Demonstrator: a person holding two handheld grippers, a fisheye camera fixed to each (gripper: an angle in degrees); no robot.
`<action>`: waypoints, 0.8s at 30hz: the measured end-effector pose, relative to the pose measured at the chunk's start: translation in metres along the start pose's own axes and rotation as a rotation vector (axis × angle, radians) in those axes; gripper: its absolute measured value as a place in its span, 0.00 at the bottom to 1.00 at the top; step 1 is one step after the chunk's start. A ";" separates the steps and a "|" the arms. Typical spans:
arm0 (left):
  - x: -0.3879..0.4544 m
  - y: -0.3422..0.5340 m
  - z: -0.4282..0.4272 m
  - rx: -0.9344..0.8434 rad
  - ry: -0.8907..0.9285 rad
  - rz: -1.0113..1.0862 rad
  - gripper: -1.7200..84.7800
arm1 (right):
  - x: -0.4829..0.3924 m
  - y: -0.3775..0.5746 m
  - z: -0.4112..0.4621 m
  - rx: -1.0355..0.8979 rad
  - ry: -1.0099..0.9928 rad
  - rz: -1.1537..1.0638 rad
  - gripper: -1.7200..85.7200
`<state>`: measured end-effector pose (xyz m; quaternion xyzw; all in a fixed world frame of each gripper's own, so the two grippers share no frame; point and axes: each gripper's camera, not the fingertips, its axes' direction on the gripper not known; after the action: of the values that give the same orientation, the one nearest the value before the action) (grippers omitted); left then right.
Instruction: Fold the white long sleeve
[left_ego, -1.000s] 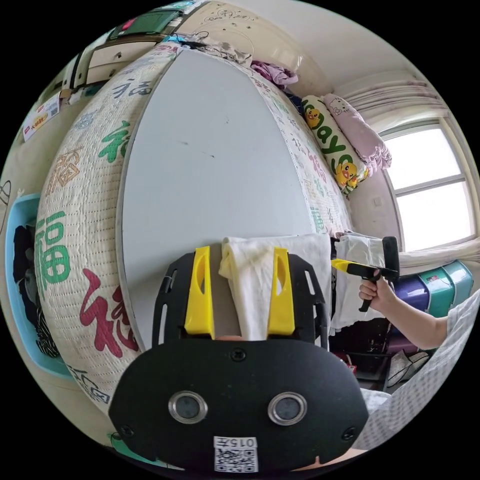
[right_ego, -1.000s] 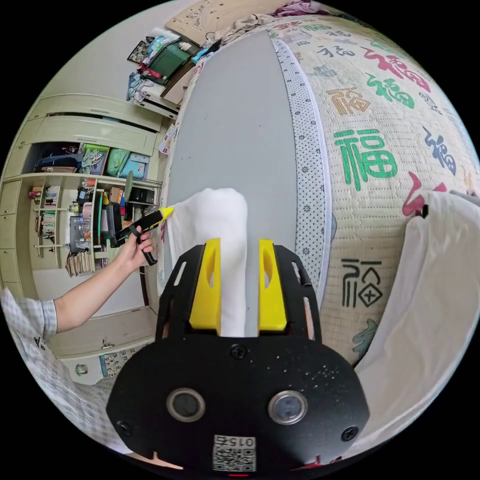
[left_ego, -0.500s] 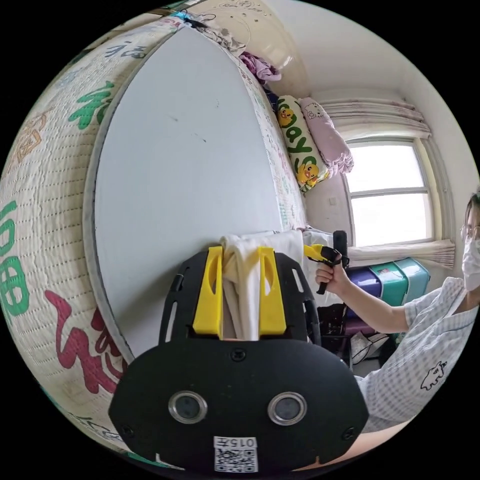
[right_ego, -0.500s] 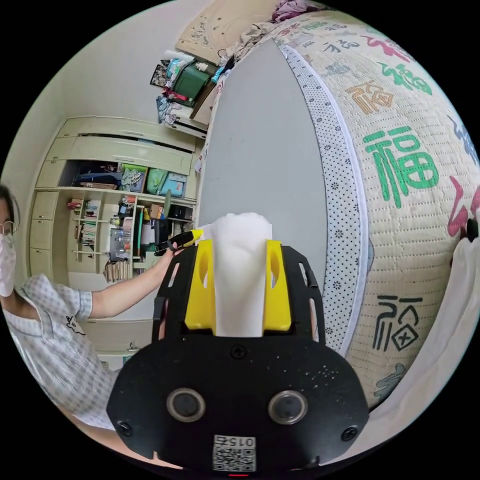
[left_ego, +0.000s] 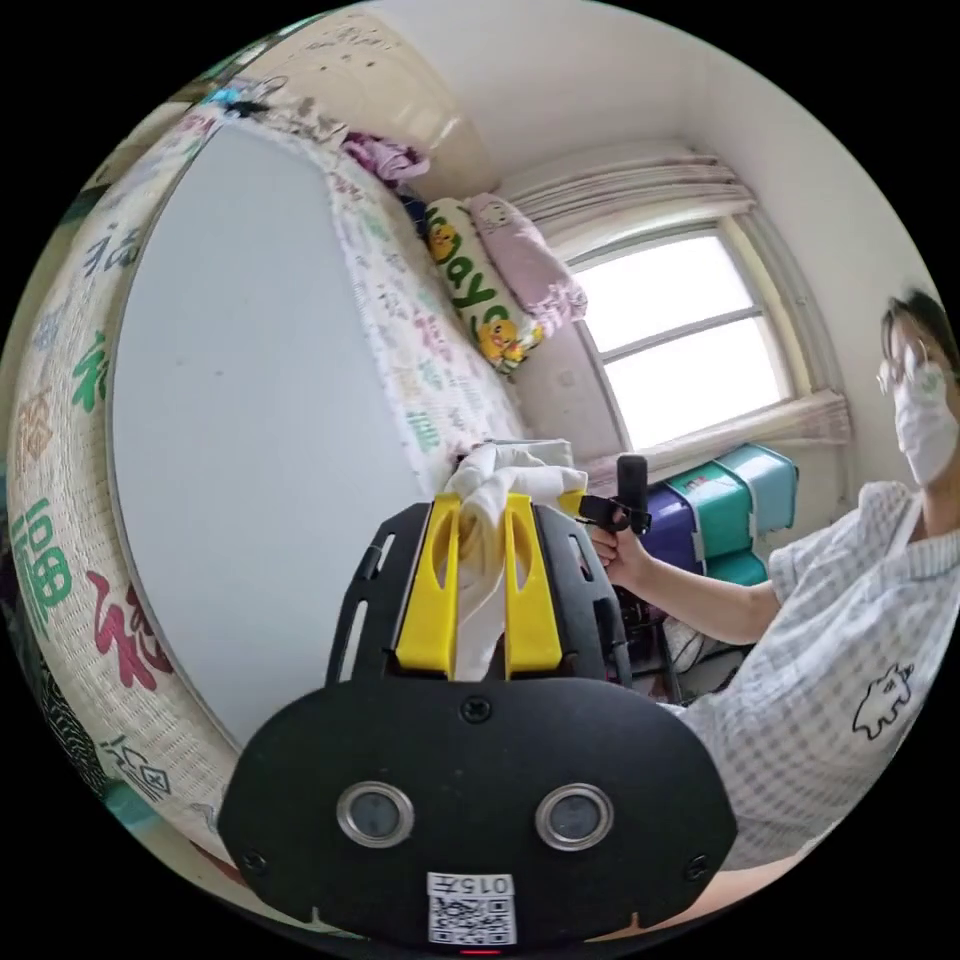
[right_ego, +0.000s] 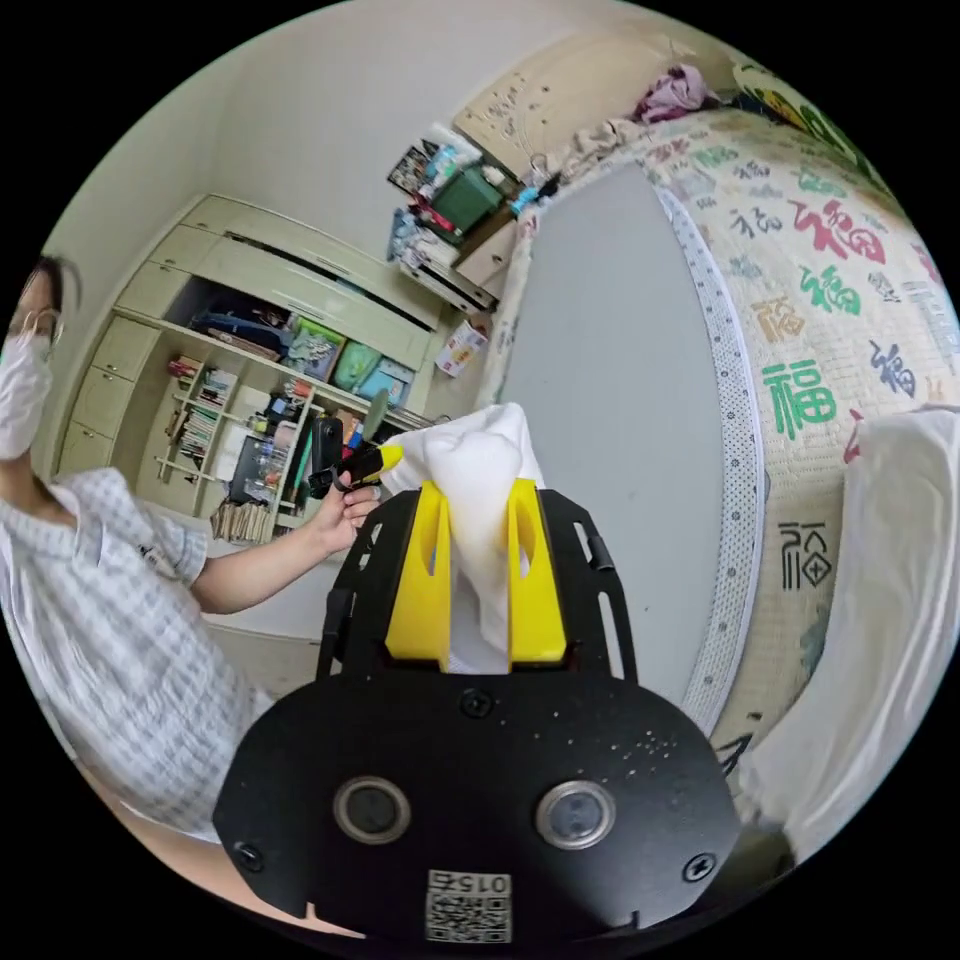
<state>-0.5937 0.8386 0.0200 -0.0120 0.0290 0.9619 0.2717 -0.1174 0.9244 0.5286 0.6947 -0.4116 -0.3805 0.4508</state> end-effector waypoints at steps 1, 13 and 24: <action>0.043 0.011 -0.019 0.006 0.007 0.068 0.10 | -0.041 0.026 -0.028 0.035 -0.005 -0.016 0.12; 0.335 0.094 -0.118 -0.109 0.112 0.357 0.10 | -0.346 0.233 -0.239 0.318 0.163 -0.133 0.12; 0.503 0.167 -0.071 -0.225 0.176 0.475 0.10 | -0.448 0.416 -0.389 0.505 0.251 -0.061 0.13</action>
<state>-1.1089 0.9550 -0.0619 -0.1184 -0.0527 0.9911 0.0320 -0.0296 1.3503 1.1086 0.8387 -0.4132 -0.1902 0.2994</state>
